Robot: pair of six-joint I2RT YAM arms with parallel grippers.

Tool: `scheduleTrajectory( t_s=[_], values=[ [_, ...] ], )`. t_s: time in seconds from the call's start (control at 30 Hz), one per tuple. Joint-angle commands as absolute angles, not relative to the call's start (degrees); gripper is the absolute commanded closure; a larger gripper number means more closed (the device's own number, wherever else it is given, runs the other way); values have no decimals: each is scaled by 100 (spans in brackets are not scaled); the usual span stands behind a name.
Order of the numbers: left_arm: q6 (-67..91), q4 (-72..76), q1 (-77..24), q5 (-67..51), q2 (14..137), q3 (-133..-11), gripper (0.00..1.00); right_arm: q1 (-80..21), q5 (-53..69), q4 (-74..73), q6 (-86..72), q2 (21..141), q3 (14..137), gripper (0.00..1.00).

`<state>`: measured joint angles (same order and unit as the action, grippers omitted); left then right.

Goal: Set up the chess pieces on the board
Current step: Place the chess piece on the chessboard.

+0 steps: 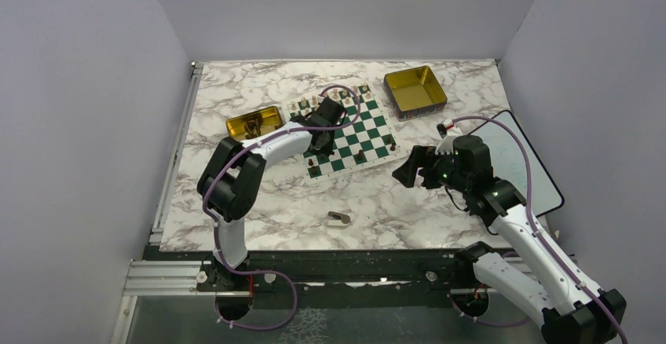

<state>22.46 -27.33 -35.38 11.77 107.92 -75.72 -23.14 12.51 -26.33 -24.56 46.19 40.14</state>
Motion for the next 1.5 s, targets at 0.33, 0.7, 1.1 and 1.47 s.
scheduleTrajectory(
  t_s=[0.33, 0.7, 1.1, 1.47],
  values=[
    [2237, -2751, -3560, 1045, 11036, -7629, 87, -2292, 1221, -2678, -2391, 4572, 3945, 5],
    [2198, -2870, -3560, 1102, 10930, -7750, 70, -2289, 1219, -2660, -2399, 4579, 3942, 5],
    [2118, -3214, -3552, 1293, 10537, -8355, 68, -2291, 1203, -2714, -2399, 4510, 3947, 5],
    [1941, -3584, -3059, 1600, 9958, -8655, 72, -2290, 1204, -2693, -2398, 4519, 3934, 5]
  ],
)
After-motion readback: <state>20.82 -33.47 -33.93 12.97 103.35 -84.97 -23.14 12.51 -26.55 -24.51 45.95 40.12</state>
